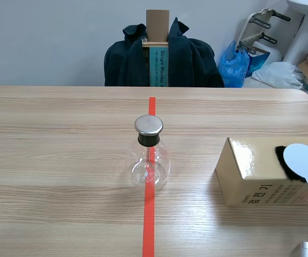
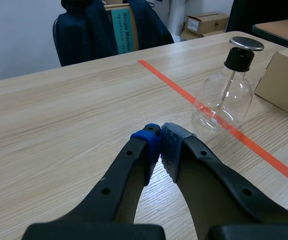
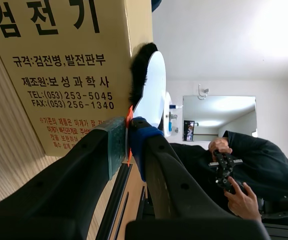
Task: Do the electroscope experiment.
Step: 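Move the plate toward and away from the electroscope, then rub the plate on the fur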
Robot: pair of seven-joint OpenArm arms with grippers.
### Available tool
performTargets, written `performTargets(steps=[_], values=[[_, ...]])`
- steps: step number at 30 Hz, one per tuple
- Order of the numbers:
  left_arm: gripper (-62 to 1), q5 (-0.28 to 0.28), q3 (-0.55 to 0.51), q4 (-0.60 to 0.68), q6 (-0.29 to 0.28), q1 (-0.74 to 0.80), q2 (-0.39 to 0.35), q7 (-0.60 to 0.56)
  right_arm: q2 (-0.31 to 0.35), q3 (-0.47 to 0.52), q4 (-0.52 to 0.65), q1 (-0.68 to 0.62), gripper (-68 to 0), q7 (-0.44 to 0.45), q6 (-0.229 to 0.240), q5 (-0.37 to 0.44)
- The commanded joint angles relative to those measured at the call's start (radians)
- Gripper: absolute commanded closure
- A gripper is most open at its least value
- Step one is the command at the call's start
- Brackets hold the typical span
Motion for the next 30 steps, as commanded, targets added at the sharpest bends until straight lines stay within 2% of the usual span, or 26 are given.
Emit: performTargets(steps=[1, 6, 11, 15, 17, 19, 23, 25, 27, 30], values=[[-4.1, -0.011, -0.003, 0.013, -0.002, 0.0, 0.0, -0.017, 0.0, 0.014, 0.012, 0.004, -0.7, 0.009, -0.053, 0.004], [-4.1, -0.011, -0.003, 0.013, -0.002, 0.0, 0.0, -0.016, 0.001, 0.014, 0.012, 0.004, -0.7, 0.018, -0.053, 0.003], [-4.1, -0.011, -0.003, 0.013, -0.002, 0.0, 0.0, -0.016, 0.0, 0.011, 0.012, 0.0, -0.7, 0.072, -0.053, -0.001], [-6.6, -0.01, -0.003, 0.013, -0.001, 0.0, 0.0, -0.016, 0.002, 0.029, 0.012, -0.008, -0.7, 0.005, -0.053, 0.0], [-11.6, -0.01, -0.003, 0.013, -0.001, 0.0, 0.0, -0.016, 0.003, 0.053, 0.012, -0.01, -0.7, -0.023, -0.053, 0.0], [-18.6, -0.001, -0.003, 0.013, -0.001, 0.0, 0.0, -0.016, 0.003, 0.059, 0.012, -0.01, -0.7, -0.016, -0.053, 0.0], [-37.3, 0.035, -0.003, 0.013, -0.002, 0.0, 0.0, -0.016, 0.002, 0.038, 0.012, -0.011, -0.7, 0.09, -0.053, 0.0], [-48.2, 0.035, -0.003, 0.013, -0.002, 0.0, 0.0, -0.017, 0.002, 0.031, 0.012, -0.01, -0.7, 0.103, -0.053, 0.0], [-56.5, 0.035, -0.003, 0.013, -0.002, 0.0, 0.0, -0.017, 0.001, 0.032, 0.012, -0.01, -0.7, 0.044, -0.053, 0.004], [-61.9, 0.055, -0.003, 0.013, -0.001, -0.001, 0.0, -0.018, 0.001, 0.038, 0.012, -0.01, -0.7, -0.062, -0.053, 0.003]])
